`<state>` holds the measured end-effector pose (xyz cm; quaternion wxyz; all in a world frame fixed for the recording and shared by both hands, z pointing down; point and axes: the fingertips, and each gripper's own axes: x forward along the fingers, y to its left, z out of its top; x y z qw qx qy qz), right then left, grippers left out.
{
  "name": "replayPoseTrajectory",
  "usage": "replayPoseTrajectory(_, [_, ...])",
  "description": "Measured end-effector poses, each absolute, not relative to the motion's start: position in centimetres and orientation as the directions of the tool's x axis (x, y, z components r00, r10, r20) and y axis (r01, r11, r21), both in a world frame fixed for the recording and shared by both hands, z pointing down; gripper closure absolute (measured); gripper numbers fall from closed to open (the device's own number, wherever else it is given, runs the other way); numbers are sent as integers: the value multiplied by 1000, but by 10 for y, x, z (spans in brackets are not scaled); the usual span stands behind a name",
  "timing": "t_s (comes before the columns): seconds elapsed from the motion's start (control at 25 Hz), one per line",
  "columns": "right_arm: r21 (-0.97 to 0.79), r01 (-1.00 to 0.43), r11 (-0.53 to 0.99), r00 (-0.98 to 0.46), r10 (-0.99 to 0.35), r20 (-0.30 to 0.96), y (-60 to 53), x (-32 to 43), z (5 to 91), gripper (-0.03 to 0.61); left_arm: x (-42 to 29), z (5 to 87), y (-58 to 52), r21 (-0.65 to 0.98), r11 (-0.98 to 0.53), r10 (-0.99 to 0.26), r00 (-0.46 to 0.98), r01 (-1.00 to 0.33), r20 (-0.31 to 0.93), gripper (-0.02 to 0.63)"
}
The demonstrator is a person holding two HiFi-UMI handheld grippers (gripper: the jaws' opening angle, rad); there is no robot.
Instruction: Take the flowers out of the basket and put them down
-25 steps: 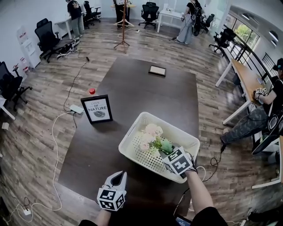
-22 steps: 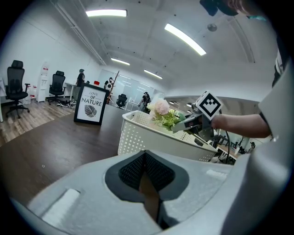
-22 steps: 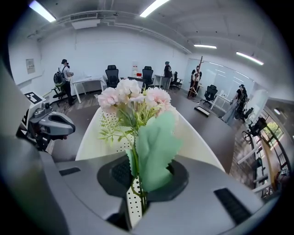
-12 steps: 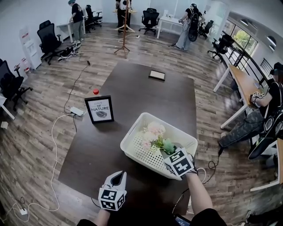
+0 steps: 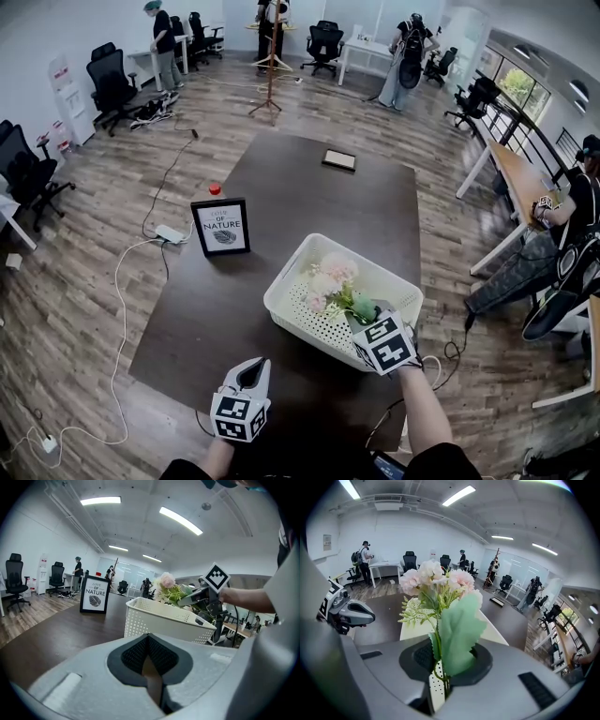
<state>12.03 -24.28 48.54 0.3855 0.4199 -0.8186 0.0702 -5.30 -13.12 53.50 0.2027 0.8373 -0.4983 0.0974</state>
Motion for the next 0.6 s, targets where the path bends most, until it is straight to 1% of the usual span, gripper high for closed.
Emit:
replayPoseTrajectory(0.12, [227, -741, 632, -340, -644, 685, -236, 118, 481, 523, -56, 534, -126, 240, -421, -796, 483, -875, 365, 604])
replayPoseTrajectory(0.6, [193, -759, 621, -363, -651, 667, -211, 97, 474, 523, -73, 536, -109, 233, -407, -803, 467, -883, 370, 604])
